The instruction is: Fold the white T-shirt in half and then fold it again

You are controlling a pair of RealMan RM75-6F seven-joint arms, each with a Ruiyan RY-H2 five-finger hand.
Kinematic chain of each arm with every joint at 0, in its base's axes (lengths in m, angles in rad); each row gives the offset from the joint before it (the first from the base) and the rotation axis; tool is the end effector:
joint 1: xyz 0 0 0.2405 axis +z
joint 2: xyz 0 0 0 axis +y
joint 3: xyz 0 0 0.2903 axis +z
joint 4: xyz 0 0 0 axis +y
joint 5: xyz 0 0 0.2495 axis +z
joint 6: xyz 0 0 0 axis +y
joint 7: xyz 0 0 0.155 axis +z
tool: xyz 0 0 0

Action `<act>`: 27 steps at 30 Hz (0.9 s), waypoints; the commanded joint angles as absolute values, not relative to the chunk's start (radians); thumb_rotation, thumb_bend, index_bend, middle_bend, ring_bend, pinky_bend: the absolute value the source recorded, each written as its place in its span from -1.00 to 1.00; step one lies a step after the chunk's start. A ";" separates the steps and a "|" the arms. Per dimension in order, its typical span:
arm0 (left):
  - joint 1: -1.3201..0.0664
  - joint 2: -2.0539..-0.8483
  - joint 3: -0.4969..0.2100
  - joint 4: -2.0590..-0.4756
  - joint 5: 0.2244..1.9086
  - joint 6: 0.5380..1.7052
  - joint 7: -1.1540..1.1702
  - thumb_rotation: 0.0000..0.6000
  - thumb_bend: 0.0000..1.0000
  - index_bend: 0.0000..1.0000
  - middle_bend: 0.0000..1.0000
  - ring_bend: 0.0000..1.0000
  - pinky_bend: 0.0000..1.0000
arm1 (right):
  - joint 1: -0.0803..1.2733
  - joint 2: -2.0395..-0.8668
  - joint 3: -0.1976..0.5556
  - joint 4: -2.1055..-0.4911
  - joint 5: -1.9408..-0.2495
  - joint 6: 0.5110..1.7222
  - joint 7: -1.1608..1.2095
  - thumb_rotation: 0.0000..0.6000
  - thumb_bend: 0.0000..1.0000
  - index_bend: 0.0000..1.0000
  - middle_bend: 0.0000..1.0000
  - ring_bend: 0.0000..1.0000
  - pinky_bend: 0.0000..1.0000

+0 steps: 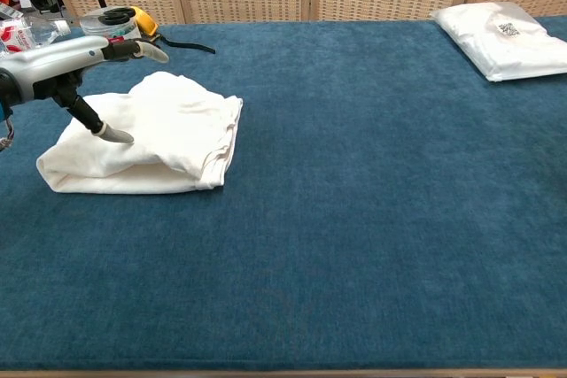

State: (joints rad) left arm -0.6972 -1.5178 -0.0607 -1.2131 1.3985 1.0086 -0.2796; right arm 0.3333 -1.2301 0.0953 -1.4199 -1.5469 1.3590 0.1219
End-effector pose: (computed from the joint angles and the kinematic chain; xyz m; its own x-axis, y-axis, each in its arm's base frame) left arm -0.2447 0.3972 -0.0313 0.2557 0.3112 0.9153 0.9226 -0.3613 -0.1350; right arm -0.3244 -0.2999 0.1053 0.3687 0.0095 0.9295 -0.8977 -0.2557 0.3587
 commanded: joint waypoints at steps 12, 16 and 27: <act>-0.673 -1.642 -0.044 -1.079 1.453 1.058 -0.250 1.00 -0.69 -1.00 -1.00 -1.00 -1.00 | 0.333 -1.225 0.099 -1.416 -1.542 1.358 0.136 1.00 -0.69 -1.00 -1.00 -1.00 -1.00; -0.660 -1.622 -0.021 -1.117 1.480 1.066 -0.270 1.00 -0.69 -1.00 -1.00 -1.00 -1.00 | 0.334 -1.226 0.098 -1.413 -1.541 1.355 0.137 1.00 -0.69 -1.00 -1.00 -1.00 -1.00; -0.642 -1.602 -0.012 -1.148 1.482 1.049 -0.272 1.00 -0.69 -1.00 -1.00 -1.00 -1.00 | 0.334 -1.227 0.097 -1.415 -1.543 1.355 0.132 1.00 -0.69 -1.00 -1.00 -1.00 -1.00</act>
State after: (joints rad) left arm -0.6439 -1.6065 -0.0139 -1.1426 1.4794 1.0530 -0.2624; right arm 0.3339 -1.2273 0.0972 -1.4148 -1.5428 1.3555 0.1318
